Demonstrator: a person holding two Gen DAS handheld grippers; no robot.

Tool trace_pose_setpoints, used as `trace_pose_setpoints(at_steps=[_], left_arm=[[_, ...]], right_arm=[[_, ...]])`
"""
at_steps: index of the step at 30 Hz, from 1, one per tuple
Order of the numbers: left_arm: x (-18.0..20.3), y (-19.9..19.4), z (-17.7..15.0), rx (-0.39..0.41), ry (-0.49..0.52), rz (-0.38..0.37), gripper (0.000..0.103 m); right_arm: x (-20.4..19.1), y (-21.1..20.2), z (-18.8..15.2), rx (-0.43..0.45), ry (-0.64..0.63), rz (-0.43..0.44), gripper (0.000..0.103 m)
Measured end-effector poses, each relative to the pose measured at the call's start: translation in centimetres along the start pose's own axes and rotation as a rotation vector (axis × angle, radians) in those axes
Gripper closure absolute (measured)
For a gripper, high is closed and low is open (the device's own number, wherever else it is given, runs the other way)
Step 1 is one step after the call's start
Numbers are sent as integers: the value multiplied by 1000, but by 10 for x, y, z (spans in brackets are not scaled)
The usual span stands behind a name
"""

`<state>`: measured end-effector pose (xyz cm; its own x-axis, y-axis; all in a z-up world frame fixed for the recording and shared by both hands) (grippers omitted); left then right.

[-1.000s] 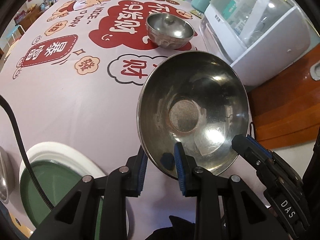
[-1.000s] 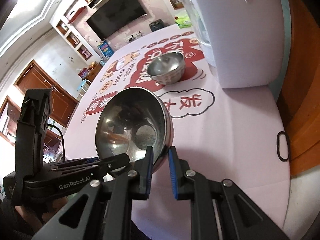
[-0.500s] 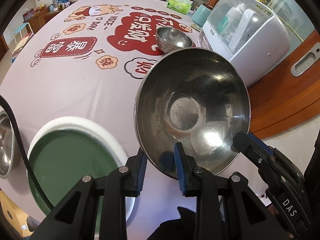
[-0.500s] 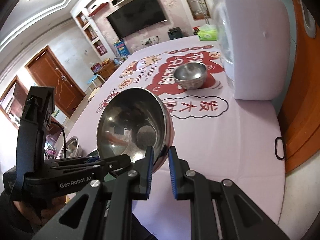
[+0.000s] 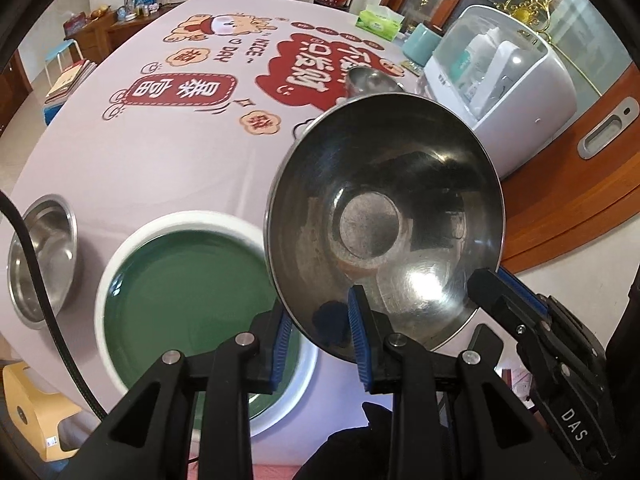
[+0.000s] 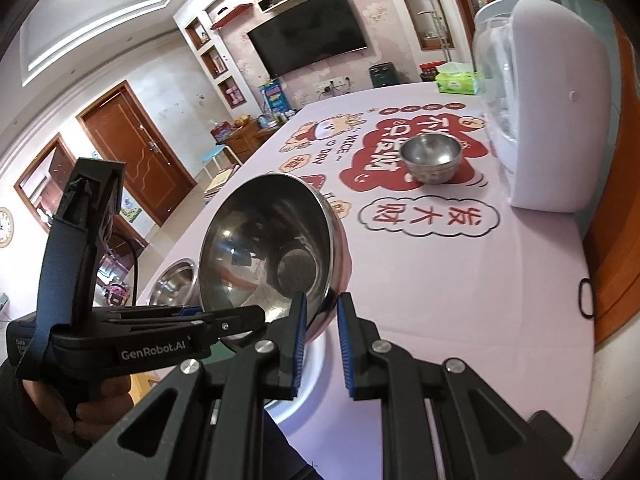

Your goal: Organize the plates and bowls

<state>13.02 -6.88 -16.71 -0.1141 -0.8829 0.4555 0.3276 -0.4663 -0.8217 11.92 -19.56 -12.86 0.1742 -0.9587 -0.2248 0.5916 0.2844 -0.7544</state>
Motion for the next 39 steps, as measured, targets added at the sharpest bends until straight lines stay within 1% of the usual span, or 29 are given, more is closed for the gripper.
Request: trace_pose_setpoints(at_steps=[6,18,27,39], left_arm=[[-26,-15,-6,2,-24,20,78],[-85,-49,-4,20,-52,38,76],[-145,-80,-2,26,-86,54,75],[-229,-115,-15,-7,-149,94,73]], right_arm=[[-31,8,-6,-19,-32,41,87],[-95,28,0,-31,-104,71,87],[-160,49,3,-52,-148,97,87],[-243,82,-13,-117,-178,140,86]])
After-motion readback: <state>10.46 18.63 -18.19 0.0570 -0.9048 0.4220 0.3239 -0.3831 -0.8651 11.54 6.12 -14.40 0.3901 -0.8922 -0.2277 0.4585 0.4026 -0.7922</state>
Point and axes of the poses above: each gripper's, at about its wrist camera, not at the fingertips, and y roughly the way its jaws point, x to its right, z to its top, the point moved 7 cm from there along y, roughly the way its jaws point, and after that the axes turned 13 degrees about -z, right-handed, at the moved point
